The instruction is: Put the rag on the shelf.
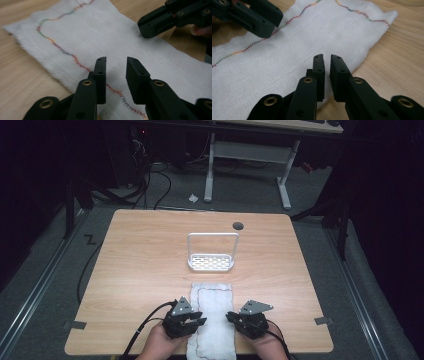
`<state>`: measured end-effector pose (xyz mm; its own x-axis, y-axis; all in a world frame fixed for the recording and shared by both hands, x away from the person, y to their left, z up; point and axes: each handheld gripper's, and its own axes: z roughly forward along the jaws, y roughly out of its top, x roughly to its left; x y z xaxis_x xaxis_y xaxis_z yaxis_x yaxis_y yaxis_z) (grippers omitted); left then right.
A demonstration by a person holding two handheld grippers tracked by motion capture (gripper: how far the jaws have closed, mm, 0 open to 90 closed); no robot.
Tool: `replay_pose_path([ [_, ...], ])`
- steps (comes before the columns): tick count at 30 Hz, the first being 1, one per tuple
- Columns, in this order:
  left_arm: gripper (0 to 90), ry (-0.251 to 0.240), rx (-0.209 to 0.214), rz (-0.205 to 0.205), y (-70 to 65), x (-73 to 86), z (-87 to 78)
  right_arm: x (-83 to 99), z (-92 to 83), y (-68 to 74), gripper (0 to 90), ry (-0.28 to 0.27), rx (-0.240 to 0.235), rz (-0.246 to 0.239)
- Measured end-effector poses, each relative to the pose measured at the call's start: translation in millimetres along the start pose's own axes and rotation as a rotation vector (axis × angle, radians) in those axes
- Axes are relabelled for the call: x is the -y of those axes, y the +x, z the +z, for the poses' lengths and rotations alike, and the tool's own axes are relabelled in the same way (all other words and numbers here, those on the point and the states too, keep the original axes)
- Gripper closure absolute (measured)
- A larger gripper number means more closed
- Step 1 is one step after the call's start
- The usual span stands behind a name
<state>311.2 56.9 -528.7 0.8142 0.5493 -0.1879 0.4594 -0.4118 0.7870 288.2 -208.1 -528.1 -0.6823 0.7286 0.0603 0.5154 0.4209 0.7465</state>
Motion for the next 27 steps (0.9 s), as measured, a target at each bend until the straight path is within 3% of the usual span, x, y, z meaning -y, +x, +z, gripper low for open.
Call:
replay_pose_path([
  [2, 60.3, -0.028, -0.048, -0.008, 7.3, -1.9, -3.8, -0.5, -1.1, -2.7, 79.5, -0.011, 0.002, 0.012],
  [3, 57.9, -0.028, -0.048, -0.008, 7.3, -1.9, -3.8, -0.5, -1.1, -2.7, 79.5, -0.011, 0.002, 0.012],
  [5, 54.1, -0.063, -0.133, -0.058, 24.0, -6.0, -9.0, -1.2, -3.6, -7.7, 76.8, -0.027, 0.000, 0.036],
  [9, 49.4, -0.058, -0.201, -0.089, 39.8, -12.0, -7.0, -1.2, -6.3, -11.2, 73.9, -0.044, 0.006, 0.047],
  [11, 49.6, -0.065, -0.202, -0.110, 46.1, -14.9, -5.5, -1.2, -6.3, -12.1, 73.1, -0.045, 0.006, 0.056],
  [14, 50.3, -0.073, -0.170, -0.161, 56.6, -22.5, 1.2, -1.5, -6.2, -13.2, 71.8, -0.051, 0.008, 0.063],
  [17, 54.2, -0.065, -0.181, -0.138, 57.5, -26.9, 7.7, -1.7, -6.0, -13.7, 69.9, -0.052, 0.009, 0.069],
  [18, 53.6, -0.035, -0.180, -0.141, 60.2, -29.8, 15.0, -1.9, -5.9, -14.0, 66.9, -0.056, 0.005, 0.071],
  [19, 52.7, -0.022, -0.159, -0.151, 61.9, -30.5, 19.3, -1.9, -6.0, -14.1, 66.5, -0.056, 0.005, 0.071],
  [21, 51.7, -0.010, -0.155, -0.140, 61.0, -30.5, 25.3, -1.5, -6.2, -15.2, 64.9, -0.056, 0.007, 0.077],
  [25, 49.1, 0.015, -0.182, -0.111, 55.0, -29.7, 33.9, -0.4, -5.7, -18.0, 62.5, -0.053, 0.013, 0.081],
  [27, 53.6, 0.010, -0.197, -0.113, 51.6, -28.7, 34.6, -0.3, -5.2, -18.9, 61.0, -0.053, 0.021, 0.082],
])
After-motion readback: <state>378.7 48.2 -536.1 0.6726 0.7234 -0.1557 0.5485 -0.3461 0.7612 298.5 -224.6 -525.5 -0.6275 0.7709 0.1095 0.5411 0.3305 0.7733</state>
